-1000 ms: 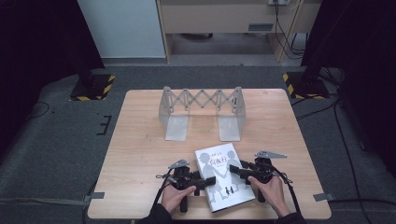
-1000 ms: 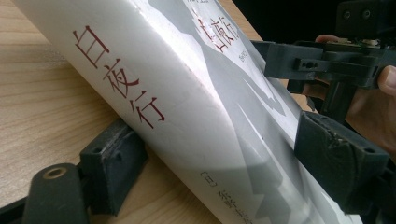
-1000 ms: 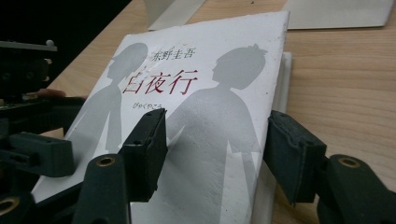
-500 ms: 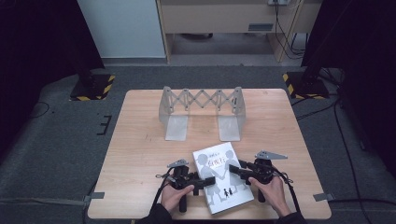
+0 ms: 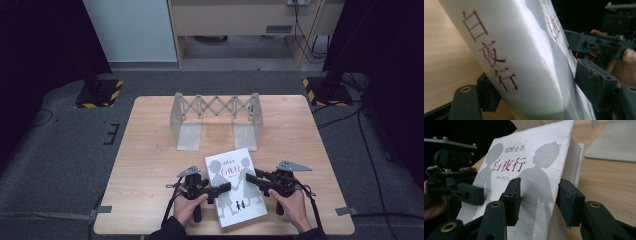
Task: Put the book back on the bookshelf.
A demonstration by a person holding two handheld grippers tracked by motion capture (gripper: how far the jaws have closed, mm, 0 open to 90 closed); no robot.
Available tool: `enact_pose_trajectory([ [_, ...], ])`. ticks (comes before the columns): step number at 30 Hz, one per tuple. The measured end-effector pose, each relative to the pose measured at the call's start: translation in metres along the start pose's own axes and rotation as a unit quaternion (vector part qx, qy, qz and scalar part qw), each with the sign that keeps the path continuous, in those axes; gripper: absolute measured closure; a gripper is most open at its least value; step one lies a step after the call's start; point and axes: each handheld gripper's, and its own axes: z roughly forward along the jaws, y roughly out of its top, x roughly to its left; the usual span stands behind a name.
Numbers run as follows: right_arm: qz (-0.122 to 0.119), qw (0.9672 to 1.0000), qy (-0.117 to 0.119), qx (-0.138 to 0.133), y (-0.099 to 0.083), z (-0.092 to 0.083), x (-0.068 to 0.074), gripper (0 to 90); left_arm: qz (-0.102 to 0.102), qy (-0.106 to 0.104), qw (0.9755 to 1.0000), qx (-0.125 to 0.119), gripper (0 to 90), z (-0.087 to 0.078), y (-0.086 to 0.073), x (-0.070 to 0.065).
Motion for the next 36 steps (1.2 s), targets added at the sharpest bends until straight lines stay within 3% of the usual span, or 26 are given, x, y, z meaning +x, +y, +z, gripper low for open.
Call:
enact_pose_trajectory([
  [6,-0.007,0.9995,0.026,-0.015,0.003,-0.001,0.002,60.1,0.019,-0.011,0.9997,-0.007,29.8,0.000,0.005,-0.008],
  [14,0.011,0.9994,0.031,-0.011,0.005,-0.002,-0.003,58.6,-0.009,-0.038,0.9989,-0.025,42.3,-0.004,0.009,-0.009],
  [18,0.018,0.9992,0.027,-0.023,0.006,-0.008,-0.007,54.2,-0.003,-0.037,0.9991,-0.018,44.7,-0.004,0.015,-0.014],
  [20,0.021,0.9992,0.023,-0.027,0.006,-0.010,-0.009,54.2,-0.011,-0.039,0.9990,-0.015,45.4,-0.006,0.017,-0.015],
  [24,0.031,0.9985,-0.020,-0.039,0.005,-0.022,-0.023,48.4,-0.018,-0.033,0.9991,-0.016,48.1,-0.015,0.026,-0.018],
  [25,0.031,0.9985,-0.020,-0.039,0.005,-0.022,-0.023,48.4,-0.018,-0.033,0.9991,-0.016,49.3,-0.015,0.026,-0.018],
  [27,0.014,0.9980,-0.057,-0.023,0.004,-0.024,-0.028,44.2,-0.009,-0.031,0.9991,-0.027,50.2,-0.021,0.032,-0.022],
  [28,0.018,0.9974,-0.068,-0.015,0.002,-0.025,-0.031,42.9,0.005,-0.025,0.9993,-0.029,50.7,-0.025,0.036,-0.025],
  [29,0.005,0.9945,-0.105,0.003,-0.001,-0.025,-0.036,39.0,0.012,-0.020,0.9992,-0.034,51.7,-0.028,0.039,-0.028],
  [31,0.001,0.9929,-0.118,0.012,-0.002,-0.024,-0.037,37.4,0.022,-0.015,0.9988,-0.042,52.2,-0.033,0.043,-0.032],
  [33,-0.023,0.9884,-0.147,0.032,-0.004,-0.023,-0.040,34.4,0.028,-0.007,0.9985,-0.045,52.8,-0.039,0.048,-0.035],
  [34,-0.032,0.9840,-0.170,0.044,-0.006,-0.022,-0.041,31.0,0.032,0.001,0.9983,-0.048,52.9,-0.044,0.051,-0.036],
  [36,-0.036,0.9823,-0.178,0.046,-0.006,-0.021,-0.041,29.2,0.033,0.006,0.9983,-0.048,52.9,-0.047,0.053,-0.037],
])
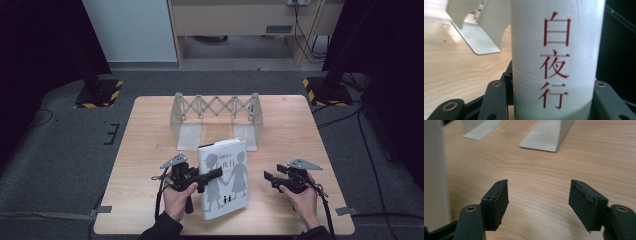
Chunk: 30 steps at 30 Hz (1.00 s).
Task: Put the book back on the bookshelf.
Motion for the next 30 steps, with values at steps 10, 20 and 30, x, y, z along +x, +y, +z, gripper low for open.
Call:
enact_pose_trajectory([
  [10,-0.036,0.9955,-0.079,0.039,-0.006,0.001,-0.010,24.4,0.029,0.056,0.9980,-0.013,52.9,-0.023,0.020,-0.002],
  [20,-0.045,0.9904,-0.108,0.074,-0.010,0.003,-0.018,18.6,0.054,0.110,0.9914,-0.045,52.8,-0.056,0.048,0.003],
  [30,-0.040,0.9892,-0.118,0.078,-0.010,0.005,-0.018,13.2,0.064,0.160,0.9837,-0.051,52.8,-0.069,0.076,0.016],
])
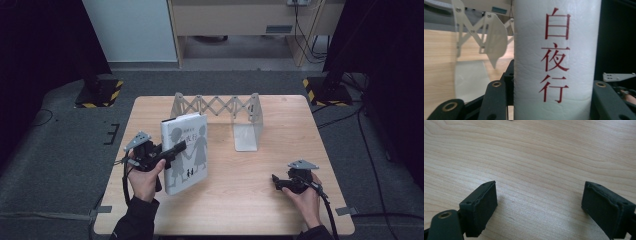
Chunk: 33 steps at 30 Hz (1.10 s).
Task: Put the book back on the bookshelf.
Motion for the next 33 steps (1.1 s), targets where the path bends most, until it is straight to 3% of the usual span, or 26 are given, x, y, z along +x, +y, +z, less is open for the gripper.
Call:
enact_pose_trajectory([
  [9,0.002,1.0000,-0.001,0.001,0.000,0.000,0.000,12.2,0.025,0.046,0.9986,0.004,52.8,0.005,0.029,0.007],
  [18,0.002,1.0000,-0.001,0.002,0.000,0.000,0.000,12.2,0.032,0.087,0.9957,-0.012,52.7,0.011,0.042,0.015],
  [22,0.001,1.0000,-0.001,0.002,0.000,0.000,0.000,12.2,0.029,0.098,0.9947,-0.009,52.7,0.021,0.044,0.021],
  [25,0.000,1.0000,-0.001,0.002,0.000,0.000,0.000,12.1,0.034,0.116,0.9926,-0.003,52.7,0.036,0.046,0.025],
  [33,0.002,1.0000,-0.001,0.003,0.000,0.000,0.000,11.8,0.026,0.127,0.9916,-0.002,52.7,0.063,0.044,0.031],
])
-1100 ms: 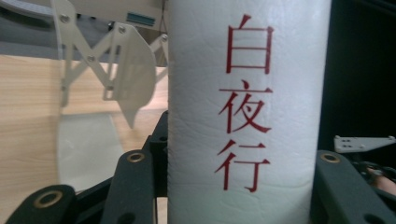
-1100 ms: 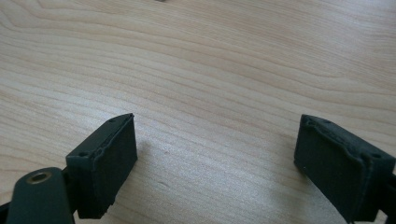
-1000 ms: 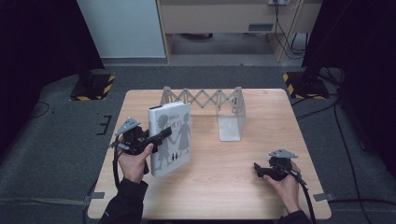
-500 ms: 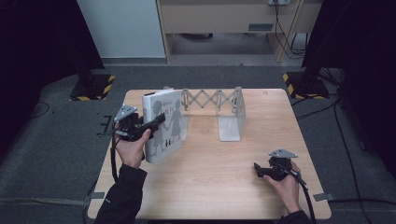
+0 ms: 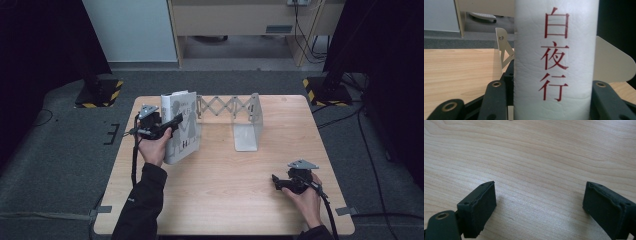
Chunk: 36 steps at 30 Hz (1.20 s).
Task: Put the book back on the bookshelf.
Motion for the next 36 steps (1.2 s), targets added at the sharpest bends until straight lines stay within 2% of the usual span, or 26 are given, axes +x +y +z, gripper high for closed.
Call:
enact_pose_trajectory([
  [3,-0.001,1.0000,0.001,0.000,0.000,0.000,0.000,11.3,0.001,0.006,1.0000,0.000,52.7,0.010,0.000,-0.002],
  [5,-0.003,1.0000,0.002,0.001,0.000,0.000,0.000,10.9,0.018,0.015,0.9997,0.003,52.7,0.018,-0.001,-0.006],
  [9,-0.003,1.0000,0.001,0.001,0.000,0.000,0.000,10.9,0.034,0.020,0.9992,0.003,52.6,0.024,-0.002,-0.010],
  [16,-0.003,1.0000,0.001,0.001,0.000,0.000,0.000,10.9,0.029,0.029,0.9992,0.003,52.6,0.036,-0.003,-0.009],
  [20,-0.003,1.0000,0.002,0.001,0.000,0.000,0.000,10.9,0.033,0.033,0.9988,0.011,52.6,0.042,-0.006,-0.006],
  [24,-0.003,1.0000,0.002,0.001,0.000,0.000,0.000,10.9,0.031,0.032,0.9990,0.008,52.5,0.044,-0.009,-0.004],
  [31,-0.004,1.0000,0.001,0.000,0.000,0.000,0.000,10.9,0.040,0.030,0.9987,-0.001,52.1,0.039,-0.014,-0.004],
  [34,-0.004,1.0000,0.001,0.000,0.000,0.000,0.000,10.9,0.048,0.031,0.9984,-0.001,52.0,0.034,-0.019,-0.005],
  [36,-0.004,1.0000,0.002,0.000,0.000,0.000,0.000,10.9,0.060,0.030,0.9977,-0.002,51.9,0.028,-0.022,-0.007],
])
